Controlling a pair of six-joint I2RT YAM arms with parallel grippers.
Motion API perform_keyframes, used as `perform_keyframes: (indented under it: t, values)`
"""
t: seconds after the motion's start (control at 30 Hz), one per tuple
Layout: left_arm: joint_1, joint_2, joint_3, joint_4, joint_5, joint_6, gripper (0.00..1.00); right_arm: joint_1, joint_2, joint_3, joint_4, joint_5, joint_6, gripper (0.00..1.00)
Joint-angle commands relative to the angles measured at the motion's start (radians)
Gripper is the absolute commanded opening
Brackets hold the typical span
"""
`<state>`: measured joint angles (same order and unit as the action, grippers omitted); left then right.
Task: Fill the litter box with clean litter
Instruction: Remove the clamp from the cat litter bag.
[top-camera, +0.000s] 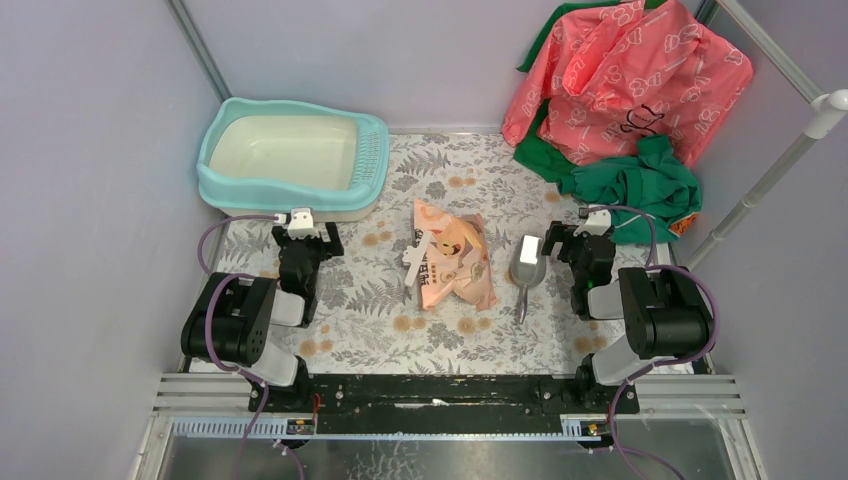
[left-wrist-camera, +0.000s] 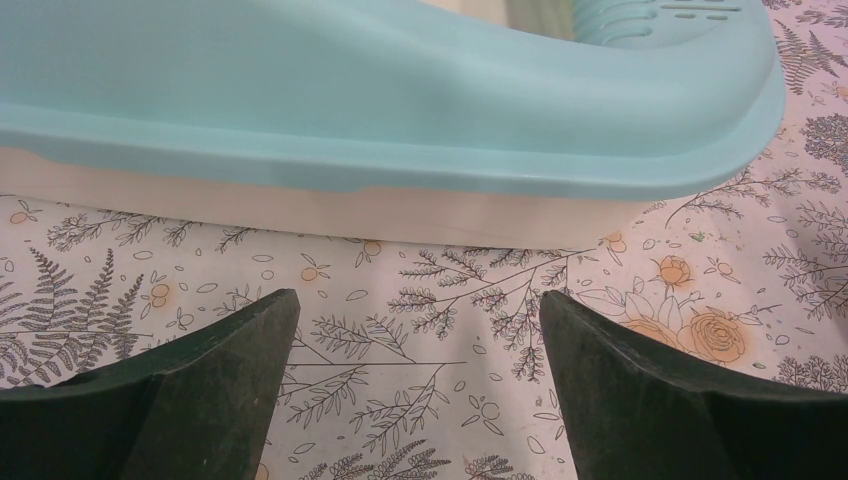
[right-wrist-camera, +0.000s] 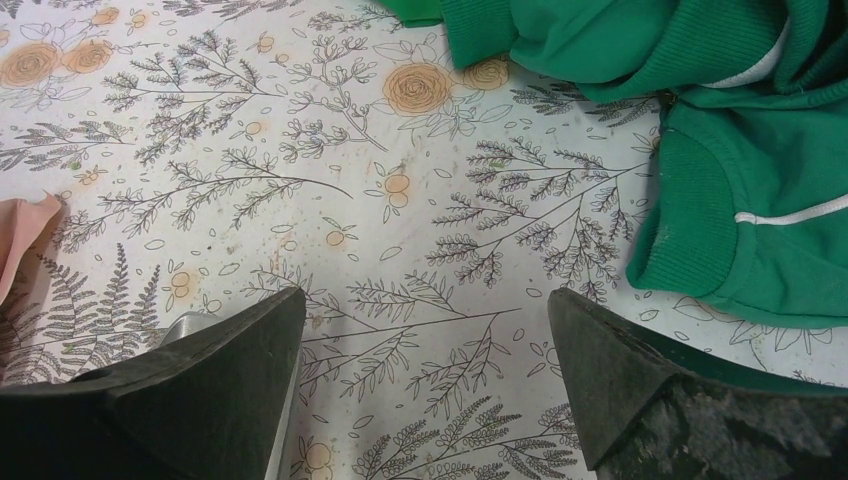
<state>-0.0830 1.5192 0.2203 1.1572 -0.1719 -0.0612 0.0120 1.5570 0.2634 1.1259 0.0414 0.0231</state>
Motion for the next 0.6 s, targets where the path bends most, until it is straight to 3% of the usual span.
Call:
perform_keyframes:
  t: [0.0,0.13,0.23,0.4,0.57]
  values:
    - [0.006,0.004,0.019,0.052,-0.006,0.001,0.99,-0.005,-0.011,0.013,0.031,-0.009,-0.017,1.0]
    - [0.005,-0.005,0.011,0.063,-0.014,0.006,0.99,-0.005,-0.02,-0.016,0.074,-0.038,-0.018,1.0]
    - [-0.019,-0.12,0.001,-0.025,-0.064,0.006,0.99,-0.006,-0.082,-0.012,0.029,-0.027,-0.018,1.0]
    - [-0.022,-0.382,0.072,-0.386,-0.053,-0.123,0.99,-0.005,-0.312,0.138,-0.482,0.123,0.128,1.0]
    - [-0.118,-0.6,0.083,-0.538,-0.004,-0.219,0.99,-0.006,-0.488,0.221,-0.74,-0.001,0.181,1.0]
